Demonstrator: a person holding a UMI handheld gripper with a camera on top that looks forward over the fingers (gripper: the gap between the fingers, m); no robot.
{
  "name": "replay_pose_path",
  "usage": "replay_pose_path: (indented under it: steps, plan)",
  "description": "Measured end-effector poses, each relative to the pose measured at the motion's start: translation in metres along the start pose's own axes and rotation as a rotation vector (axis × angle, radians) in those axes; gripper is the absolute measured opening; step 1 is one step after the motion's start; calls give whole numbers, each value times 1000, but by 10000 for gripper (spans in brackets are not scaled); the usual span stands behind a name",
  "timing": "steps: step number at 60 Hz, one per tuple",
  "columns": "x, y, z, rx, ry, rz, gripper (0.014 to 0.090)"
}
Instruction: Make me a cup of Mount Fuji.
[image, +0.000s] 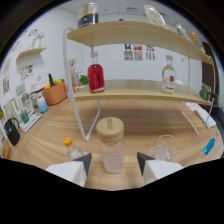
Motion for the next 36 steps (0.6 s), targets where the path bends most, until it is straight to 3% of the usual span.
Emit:
replay_pose_path:
  steps: [21,26,36]
  plan:
    - [61,-38,-103,-168,125,4,851]
    - [77,-67,-124,-173,158,-38,852]
    - [92,-155,-154,-103,171,-39,865]
